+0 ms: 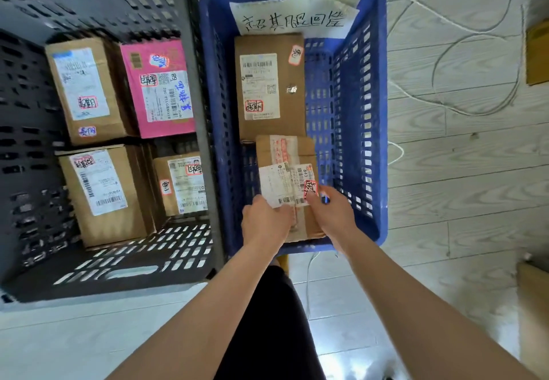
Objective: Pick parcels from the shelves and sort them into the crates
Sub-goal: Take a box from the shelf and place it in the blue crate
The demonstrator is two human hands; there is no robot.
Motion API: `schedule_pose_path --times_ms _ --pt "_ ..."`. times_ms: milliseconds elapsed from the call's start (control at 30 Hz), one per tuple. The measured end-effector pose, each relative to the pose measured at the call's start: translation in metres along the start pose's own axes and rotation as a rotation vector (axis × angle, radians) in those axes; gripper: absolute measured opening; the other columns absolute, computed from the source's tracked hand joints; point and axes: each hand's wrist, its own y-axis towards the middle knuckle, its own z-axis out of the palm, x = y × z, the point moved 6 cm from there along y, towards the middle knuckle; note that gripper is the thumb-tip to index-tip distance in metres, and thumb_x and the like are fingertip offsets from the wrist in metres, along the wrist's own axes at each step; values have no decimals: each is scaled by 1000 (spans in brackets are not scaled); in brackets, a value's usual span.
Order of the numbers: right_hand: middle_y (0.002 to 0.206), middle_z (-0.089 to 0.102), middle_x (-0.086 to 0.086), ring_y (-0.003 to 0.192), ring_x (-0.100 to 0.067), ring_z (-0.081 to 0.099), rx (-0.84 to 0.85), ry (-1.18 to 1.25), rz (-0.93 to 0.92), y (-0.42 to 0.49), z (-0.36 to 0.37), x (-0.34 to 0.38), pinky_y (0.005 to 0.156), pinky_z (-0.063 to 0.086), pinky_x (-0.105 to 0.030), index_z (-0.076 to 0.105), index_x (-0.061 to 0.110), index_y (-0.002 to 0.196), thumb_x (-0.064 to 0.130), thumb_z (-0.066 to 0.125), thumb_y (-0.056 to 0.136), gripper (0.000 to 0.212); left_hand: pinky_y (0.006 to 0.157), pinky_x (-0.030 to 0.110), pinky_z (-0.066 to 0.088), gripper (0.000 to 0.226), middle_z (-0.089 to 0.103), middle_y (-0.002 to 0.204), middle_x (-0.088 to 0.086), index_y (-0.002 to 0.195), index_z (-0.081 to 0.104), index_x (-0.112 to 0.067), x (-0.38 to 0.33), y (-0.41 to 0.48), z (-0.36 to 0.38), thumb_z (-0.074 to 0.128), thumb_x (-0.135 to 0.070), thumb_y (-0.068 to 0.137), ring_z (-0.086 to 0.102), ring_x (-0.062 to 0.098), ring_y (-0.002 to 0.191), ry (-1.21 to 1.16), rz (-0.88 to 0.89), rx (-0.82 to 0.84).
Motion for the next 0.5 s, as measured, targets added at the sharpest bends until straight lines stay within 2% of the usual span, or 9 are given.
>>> schedule_pose_path --times_ms 100,200,267,433,500 --pt "127 58 -6 110 -27 58 -21 14 2 -14 -5 3 97 46 -47 50 17 130 38 51 90 45 91 41 49 35 57 119 11 116 52 -8 -6 -12 -8 51 -24 85 57 29 105 -5 36 -10" --pt "117 62 -3 104 -21 60 -73 93 -54 -20 -13 18 95 48 -45 53 19 128 33 53 90 41 88 42 50 30 59 116 10 116 53 -13 -21 -17 -17 51 -21 87 58 27 104 -59 151 -46" --pt "111 60 0 101 -16 57 -90 182 -123 -15 -17 38 91 48 -36 52 18 128 28 54 92 37 90 42 49 32 60 116 9 120 53 -14 -38 -12 -24 54 -22 88 58 26 105 -113 240 -69" --pt "100 52 8 87 -4 53 -77 243 -277 27 -11 101 70 43 -13 49 15 128 16 48 95 33 96 43 47 40 53 129 8 131 42 -12 -83 40 -41 49 -23 93 54 24 113 -145 346 -109" --pt "99 53 8 92 -7 56 -74 249 -326 48 -3 117 75 47 -15 50 14 127 8 44 95 33 97 42 46 41 52 130 7 134 40 -12 -97 66 -45 45 -25 95 53 25 115 -126 374 -118"
